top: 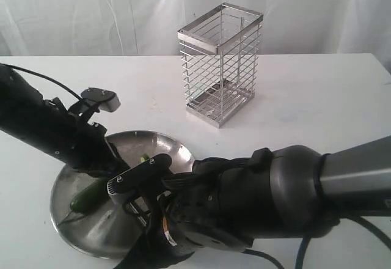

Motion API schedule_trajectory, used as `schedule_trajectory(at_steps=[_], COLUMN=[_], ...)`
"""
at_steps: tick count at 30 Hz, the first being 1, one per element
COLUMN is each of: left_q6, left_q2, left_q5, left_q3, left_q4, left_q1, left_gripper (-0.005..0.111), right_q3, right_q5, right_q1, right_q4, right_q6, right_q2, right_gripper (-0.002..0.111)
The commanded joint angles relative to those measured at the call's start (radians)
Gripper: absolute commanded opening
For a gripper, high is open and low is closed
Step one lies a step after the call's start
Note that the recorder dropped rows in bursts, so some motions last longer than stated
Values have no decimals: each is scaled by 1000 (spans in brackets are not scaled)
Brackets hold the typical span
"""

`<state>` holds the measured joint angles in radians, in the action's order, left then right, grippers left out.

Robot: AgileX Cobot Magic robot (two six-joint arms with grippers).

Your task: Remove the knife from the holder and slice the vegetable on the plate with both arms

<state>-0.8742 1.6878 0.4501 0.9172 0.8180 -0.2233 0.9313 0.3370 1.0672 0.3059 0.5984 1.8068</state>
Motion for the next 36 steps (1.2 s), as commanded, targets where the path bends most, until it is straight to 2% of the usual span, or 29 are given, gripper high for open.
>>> schedule_trajectory(at_steps=[1, 7, 12, 28, 36], left_q6=[34, 41, 51, 68, 84], left_q2=[-87, -169, -223, -223, -264], left_q5=[33, 61, 83, 61, 69], left_q3=[9, 9, 9, -19, -19], left_q4=[-21, -21, -21, -21, -14], left_q1=[13, 13, 13, 13, 13], left_gripper=[0, 0, 0, 0, 0], right_q3=[-1, -1, 4, 4, 4], right_q5=[17, 17, 0, 61, 66], right_q1=[-3, -22, -32, -52, -52], right_q4=[8, 8, 9, 75, 205], right_q6=[-15, -12, -12, 10, 141], right_q2=[9, 4, -94, -132, -130], right_gripper=[0, 0, 0, 0, 0])
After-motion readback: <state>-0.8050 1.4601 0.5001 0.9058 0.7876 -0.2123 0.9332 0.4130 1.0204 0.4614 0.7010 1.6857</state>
